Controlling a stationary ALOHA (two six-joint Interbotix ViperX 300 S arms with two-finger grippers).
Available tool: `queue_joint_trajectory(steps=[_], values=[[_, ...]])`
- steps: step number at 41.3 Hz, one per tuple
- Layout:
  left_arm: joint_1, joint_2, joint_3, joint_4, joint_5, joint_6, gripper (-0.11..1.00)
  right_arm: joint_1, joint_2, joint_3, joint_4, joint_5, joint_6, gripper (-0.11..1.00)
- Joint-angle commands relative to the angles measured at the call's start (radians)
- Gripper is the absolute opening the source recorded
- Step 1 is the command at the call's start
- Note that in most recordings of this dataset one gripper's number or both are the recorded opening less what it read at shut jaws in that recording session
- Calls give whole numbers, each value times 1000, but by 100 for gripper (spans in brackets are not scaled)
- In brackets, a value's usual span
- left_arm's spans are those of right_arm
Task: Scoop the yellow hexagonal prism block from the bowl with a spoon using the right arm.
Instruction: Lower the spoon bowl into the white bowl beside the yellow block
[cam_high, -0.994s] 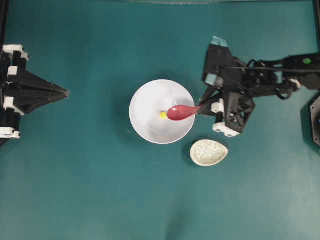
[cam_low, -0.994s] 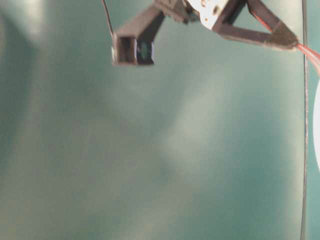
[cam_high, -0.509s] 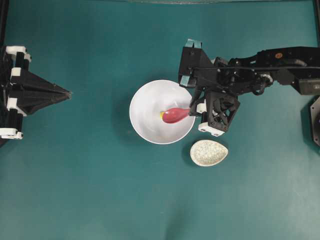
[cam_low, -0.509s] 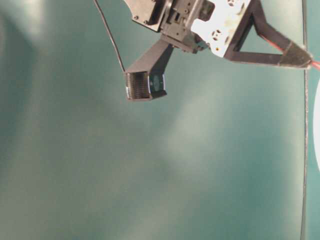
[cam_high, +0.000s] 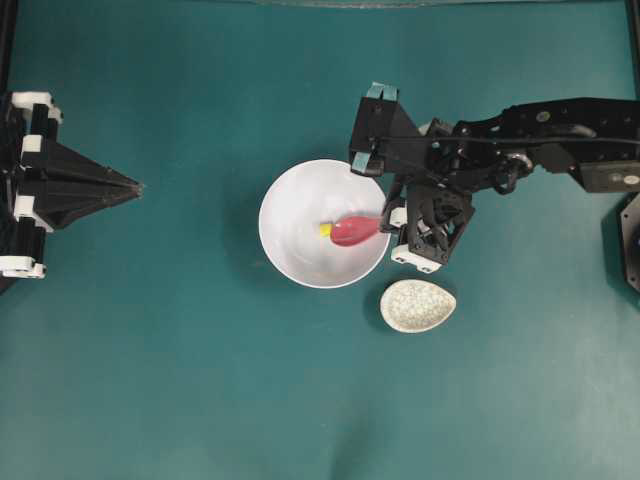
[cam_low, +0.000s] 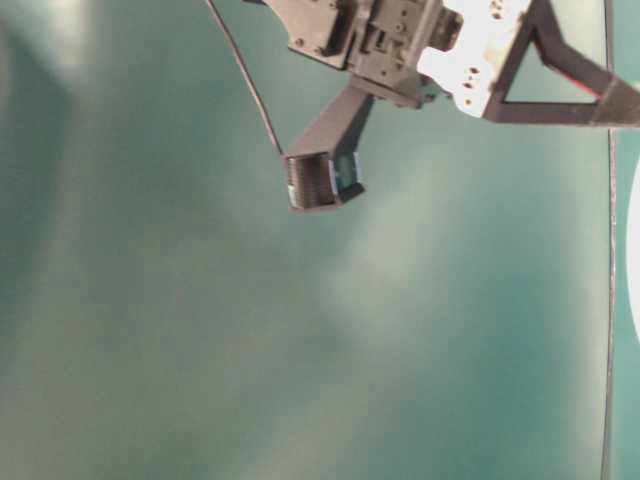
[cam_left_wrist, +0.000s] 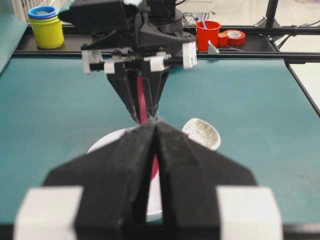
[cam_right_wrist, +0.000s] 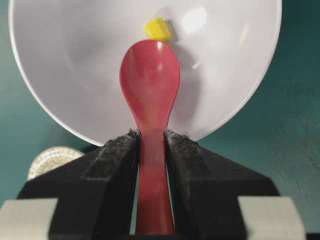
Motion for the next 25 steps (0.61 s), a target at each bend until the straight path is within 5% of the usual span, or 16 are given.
queue_joint_trajectory(steps=[1, 25], values=[[2, 8, -18, 2, -9, -2, 0, -2, -6, -15, 0, -3, 2, 25], [0, 8, -18, 2, -8, 0, 0, 2, 49, -64, 3, -77, 5, 25]])
